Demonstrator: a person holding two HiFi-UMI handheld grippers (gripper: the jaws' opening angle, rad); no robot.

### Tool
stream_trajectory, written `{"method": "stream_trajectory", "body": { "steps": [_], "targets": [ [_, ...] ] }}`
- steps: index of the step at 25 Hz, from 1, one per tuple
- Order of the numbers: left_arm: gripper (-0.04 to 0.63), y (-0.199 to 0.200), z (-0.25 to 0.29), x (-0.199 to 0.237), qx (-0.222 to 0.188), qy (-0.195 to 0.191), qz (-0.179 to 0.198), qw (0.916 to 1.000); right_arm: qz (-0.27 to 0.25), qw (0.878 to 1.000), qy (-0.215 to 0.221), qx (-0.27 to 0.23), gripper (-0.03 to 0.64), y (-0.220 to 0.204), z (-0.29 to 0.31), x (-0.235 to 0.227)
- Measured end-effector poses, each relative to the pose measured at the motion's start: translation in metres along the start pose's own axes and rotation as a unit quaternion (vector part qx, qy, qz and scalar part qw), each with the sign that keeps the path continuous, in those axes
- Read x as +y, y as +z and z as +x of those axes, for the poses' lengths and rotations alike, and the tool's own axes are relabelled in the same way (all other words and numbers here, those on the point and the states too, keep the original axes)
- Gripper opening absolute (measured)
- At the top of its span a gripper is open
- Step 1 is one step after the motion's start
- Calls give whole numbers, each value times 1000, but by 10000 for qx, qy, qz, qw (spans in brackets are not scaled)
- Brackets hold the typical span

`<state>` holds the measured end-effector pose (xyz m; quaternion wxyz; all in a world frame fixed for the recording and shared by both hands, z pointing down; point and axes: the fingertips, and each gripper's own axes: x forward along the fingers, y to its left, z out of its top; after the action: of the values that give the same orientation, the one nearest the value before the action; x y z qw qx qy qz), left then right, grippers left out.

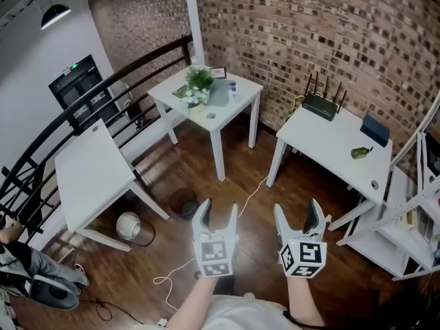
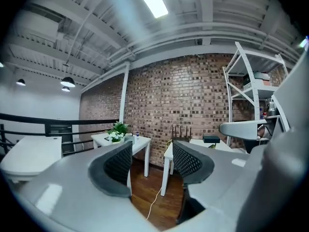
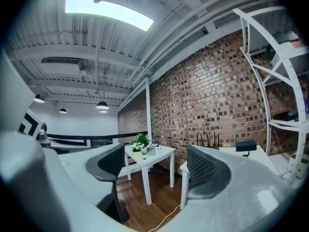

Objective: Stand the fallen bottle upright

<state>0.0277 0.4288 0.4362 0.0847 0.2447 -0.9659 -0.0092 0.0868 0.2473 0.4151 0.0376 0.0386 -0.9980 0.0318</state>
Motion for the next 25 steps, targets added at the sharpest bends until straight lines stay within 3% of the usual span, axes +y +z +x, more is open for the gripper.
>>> {"method": "stream_trajectory", "body": {
  "steps": [8,12,15,21,25],
  "targets": [
    [267,77,149,13,-586,-582,-29,9966,-94,9990,-357,-256,390,48,128,-34],
    [267,84,197,15,-644,-875,190,9939,-150,9985,-463,-249,388,44,170,-34],
    [267,78,237,12,-446,-1130,183,9924,-211,9981,-557,-149,390,40,195,-38],
    [267,72,319,-73,-334,-1844,315,9818,-175,9942,-1037,-204,390,41,227,-124],
    [267,75,382,-160,-260,-2462,564,9672,-1,9860,-1623,-383,390,51,238,-216]
  ]
}}
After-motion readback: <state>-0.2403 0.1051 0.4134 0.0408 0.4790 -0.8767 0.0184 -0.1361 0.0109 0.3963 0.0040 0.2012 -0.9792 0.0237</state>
